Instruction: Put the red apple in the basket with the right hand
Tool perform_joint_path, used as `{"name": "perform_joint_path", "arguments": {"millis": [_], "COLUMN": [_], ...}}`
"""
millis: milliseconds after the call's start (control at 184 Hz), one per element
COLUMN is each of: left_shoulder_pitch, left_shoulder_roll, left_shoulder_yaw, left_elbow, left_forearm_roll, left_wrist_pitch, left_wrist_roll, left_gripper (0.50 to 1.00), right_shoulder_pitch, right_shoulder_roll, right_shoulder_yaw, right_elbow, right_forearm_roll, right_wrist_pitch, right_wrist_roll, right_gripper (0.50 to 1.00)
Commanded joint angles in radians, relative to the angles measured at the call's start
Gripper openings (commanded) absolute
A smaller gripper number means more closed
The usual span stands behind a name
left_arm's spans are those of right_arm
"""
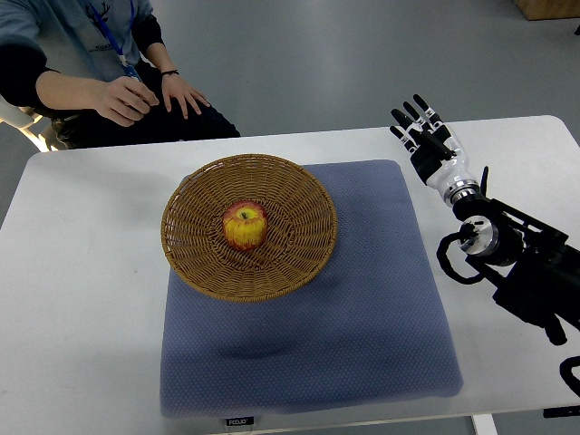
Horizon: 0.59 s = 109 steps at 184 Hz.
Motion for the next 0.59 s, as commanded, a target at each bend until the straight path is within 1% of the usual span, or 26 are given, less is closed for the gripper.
{"name": "perform_joint_path", "arguments": {"millis": [0, 157, 585], "left_shoulder_pitch": [0.000, 0.000, 0.001], "left_shoulder_roll": [0.000, 0.000, 0.000], "left_shoulder_yaw": [0.000, 0.000, 0.000], "left_elbow": [-0.002, -0.002, -0.001], "left_forearm_roll": [0.000, 0.000, 0.000], "left_wrist_pitch": [0.001, 0.001, 0.001], "left_wrist_roll": [0.000, -0.001, 0.000], "left_gripper": [1.000, 1.000, 1.000], "right_shoulder_pitch": [-0.007, -0.019, -0.021], "right_shoulder_roll": [0.000, 0.000, 0.000], "right_shoulder_yaw": [0.001, 0.001, 0.001], "right_elbow": [-0.014, -0.040, -0.042], "right_forearm_roll": [0.001, 0.001, 0.002], "right_wrist_pitch": [0.000, 0.001, 0.001], "right_wrist_roll": [0.002, 0.002, 0.006], "right_gripper": [0.921, 0.921, 0.921]}}
